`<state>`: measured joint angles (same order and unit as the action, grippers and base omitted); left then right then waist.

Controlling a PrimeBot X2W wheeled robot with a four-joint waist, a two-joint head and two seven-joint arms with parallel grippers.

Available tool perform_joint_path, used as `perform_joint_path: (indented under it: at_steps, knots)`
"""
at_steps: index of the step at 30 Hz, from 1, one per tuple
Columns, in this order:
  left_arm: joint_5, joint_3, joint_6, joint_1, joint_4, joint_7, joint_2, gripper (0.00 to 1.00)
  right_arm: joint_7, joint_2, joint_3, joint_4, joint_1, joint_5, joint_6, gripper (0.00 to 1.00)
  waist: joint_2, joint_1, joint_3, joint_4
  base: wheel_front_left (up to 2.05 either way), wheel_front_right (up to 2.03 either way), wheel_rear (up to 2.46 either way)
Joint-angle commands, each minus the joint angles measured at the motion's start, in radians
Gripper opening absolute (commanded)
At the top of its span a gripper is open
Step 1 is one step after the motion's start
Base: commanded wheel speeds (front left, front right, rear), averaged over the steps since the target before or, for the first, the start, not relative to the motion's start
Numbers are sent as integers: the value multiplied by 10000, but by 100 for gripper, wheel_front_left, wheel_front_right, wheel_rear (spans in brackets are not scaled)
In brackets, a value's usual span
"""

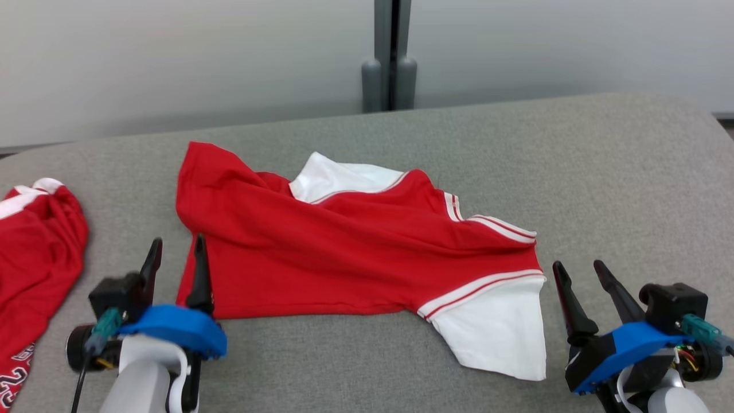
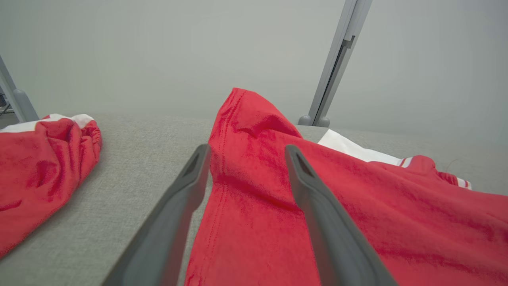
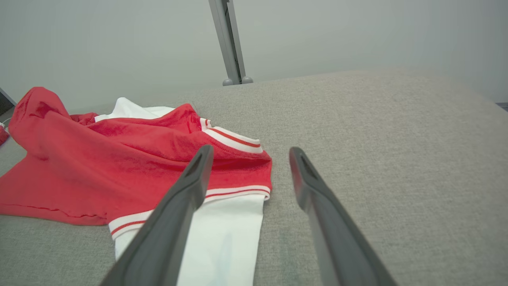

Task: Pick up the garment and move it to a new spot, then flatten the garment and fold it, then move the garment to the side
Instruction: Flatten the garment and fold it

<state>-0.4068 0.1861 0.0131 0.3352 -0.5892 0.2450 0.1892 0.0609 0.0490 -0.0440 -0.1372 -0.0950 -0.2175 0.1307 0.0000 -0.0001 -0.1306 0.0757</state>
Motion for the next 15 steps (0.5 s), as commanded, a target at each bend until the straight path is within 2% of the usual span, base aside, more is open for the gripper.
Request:
perform_joint_path:
  at_steps: [1,15]
  knots:
    - [-35,-89,-10,-505,351,137,29,100,37,25,-132,20,213,170,2,100,0,1,309,-47,0,0,0]
    - [252,-438,-378,-3317,2901,210,53,100,-80,25,-499,400,1110,200,2,100,0,1,1349,-395,0,0,0]
